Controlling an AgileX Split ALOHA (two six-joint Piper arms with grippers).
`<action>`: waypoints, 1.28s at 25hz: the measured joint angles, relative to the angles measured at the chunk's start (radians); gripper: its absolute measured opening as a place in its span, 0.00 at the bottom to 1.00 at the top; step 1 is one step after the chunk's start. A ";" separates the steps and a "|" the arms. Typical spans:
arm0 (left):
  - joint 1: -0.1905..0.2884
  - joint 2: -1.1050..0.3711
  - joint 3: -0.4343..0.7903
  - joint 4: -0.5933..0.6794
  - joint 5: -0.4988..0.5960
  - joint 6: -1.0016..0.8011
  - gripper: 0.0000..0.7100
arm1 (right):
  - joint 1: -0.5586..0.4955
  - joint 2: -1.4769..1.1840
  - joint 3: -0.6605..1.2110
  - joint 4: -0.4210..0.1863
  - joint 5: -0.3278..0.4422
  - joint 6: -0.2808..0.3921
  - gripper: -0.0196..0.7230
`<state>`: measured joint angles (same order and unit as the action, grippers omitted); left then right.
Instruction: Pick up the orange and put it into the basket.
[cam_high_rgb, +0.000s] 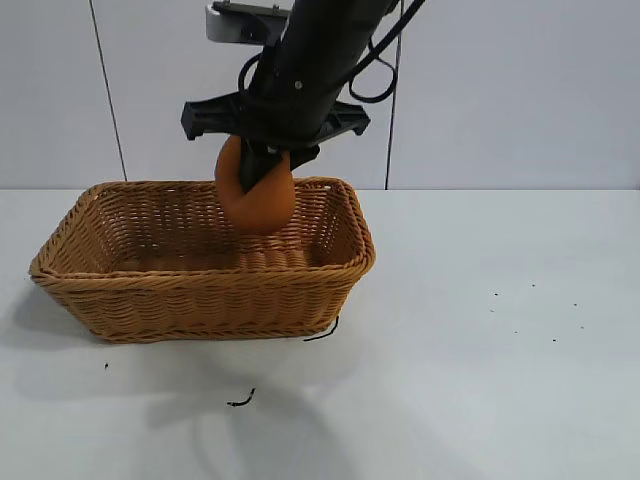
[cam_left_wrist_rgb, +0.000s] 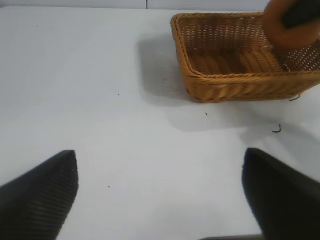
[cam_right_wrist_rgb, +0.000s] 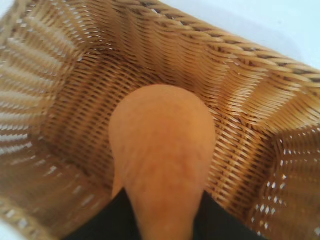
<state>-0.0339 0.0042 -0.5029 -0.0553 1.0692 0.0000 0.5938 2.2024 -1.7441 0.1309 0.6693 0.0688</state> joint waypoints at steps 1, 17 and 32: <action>0.000 0.000 0.000 0.000 0.000 0.000 0.90 | 0.000 -0.003 0.000 0.000 0.000 -0.002 0.73; 0.000 0.000 0.000 0.000 0.000 0.000 0.90 | -0.125 -0.045 -0.362 -0.216 0.399 0.070 0.91; 0.000 0.000 0.000 0.001 0.000 0.000 0.90 | -0.564 -0.033 -0.361 -0.225 0.545 0.067 0.91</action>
<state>-0.0339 0.0042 -0.5029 -0.0544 1.0692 0.0000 0.0303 2.1690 -2.1048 -0.0943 1.2142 0.1361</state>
